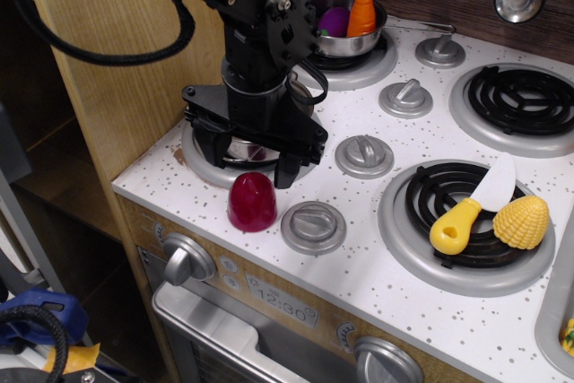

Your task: Put sweet potato in pan which is on stove

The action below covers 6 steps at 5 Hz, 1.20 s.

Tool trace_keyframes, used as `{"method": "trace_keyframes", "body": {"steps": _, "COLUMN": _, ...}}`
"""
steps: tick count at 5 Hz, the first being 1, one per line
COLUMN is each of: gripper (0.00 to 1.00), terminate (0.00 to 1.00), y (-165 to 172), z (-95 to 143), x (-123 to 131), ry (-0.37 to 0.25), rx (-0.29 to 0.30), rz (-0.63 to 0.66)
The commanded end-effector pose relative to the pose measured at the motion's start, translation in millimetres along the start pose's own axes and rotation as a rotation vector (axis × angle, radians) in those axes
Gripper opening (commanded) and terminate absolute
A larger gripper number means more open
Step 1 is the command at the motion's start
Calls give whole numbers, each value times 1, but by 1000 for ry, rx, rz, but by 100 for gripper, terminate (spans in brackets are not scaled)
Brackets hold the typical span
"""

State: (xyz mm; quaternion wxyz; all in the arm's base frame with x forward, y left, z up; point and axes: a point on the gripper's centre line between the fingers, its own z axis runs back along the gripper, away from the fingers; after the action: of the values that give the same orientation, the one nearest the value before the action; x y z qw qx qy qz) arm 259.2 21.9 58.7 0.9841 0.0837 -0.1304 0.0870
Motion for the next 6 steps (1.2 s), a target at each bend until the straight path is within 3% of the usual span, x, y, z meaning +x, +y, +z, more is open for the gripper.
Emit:
{"method": "trace_keyframes", "body": {"steps": 1, "gripper": 100, "terminate": 0, "y": 0, "z": 0, "x": 0, "ry": 0, "rx": 0, "rz": 0}}
{"method": "trace_keyframes", "body": {"steps": 5, "gripper": 100, "terminate": 0, "y": 11, "z": -52, "x": -9, "ry": -54, "rx": -120, "rz": 68}}
{"method": "trace_keyframes", "body": {"steps": 6, "gripper": 100, "terminate": 0, "y": 8, "z": -54, "x": -8, "ry": -44, "rx": -118, "rz": 94}}
